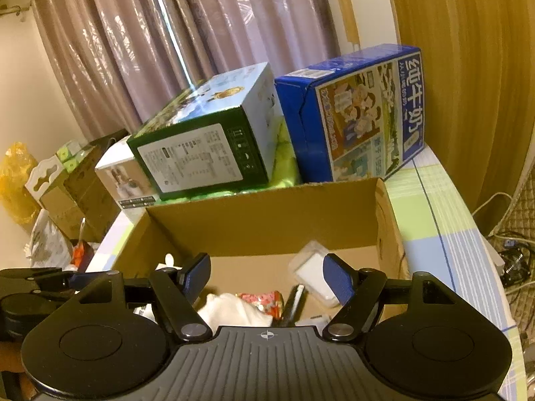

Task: Organize objects
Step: 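Lower both items into the box and open both grippers, then withdraw both tools from the box back over the table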

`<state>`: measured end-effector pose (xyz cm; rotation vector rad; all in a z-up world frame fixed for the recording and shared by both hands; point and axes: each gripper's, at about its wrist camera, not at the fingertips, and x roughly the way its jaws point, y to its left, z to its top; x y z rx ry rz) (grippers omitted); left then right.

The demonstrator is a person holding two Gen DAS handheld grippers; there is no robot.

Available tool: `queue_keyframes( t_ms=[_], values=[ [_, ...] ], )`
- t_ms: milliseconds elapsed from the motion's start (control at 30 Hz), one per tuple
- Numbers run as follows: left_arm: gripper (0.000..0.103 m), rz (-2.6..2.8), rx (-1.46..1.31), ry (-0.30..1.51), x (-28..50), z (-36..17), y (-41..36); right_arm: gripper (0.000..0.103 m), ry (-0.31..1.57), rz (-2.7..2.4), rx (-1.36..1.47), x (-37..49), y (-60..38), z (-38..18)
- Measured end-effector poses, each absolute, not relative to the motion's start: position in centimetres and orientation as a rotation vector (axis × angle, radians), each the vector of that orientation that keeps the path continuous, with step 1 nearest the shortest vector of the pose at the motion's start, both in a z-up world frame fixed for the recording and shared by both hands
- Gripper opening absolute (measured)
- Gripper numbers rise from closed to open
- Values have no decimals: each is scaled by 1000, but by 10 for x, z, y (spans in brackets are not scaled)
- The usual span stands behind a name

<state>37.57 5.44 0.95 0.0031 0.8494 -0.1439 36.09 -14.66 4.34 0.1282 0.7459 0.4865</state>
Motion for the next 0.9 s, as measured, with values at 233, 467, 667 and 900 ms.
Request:
queue_keyframes(
  t_ms=[233, 467, 667, 900],
  values=[
    [60, -130, 18, 824, 360, 17, 55, 72, 758, 479, 128, 348, -155, 43],
    [66, -120, 15, 786, 331, 37, 54, 75, 753, 489, 121, 321, -161, 61],
    [69, -120, -26, 772, 293, 52, 55, 87, 734, 483, 123, 282, -169, 77],
    [84, -117, -83, 766, 238, 66, 54, 101, 736, 464, 133, 233, -185, 86]
  ],
)
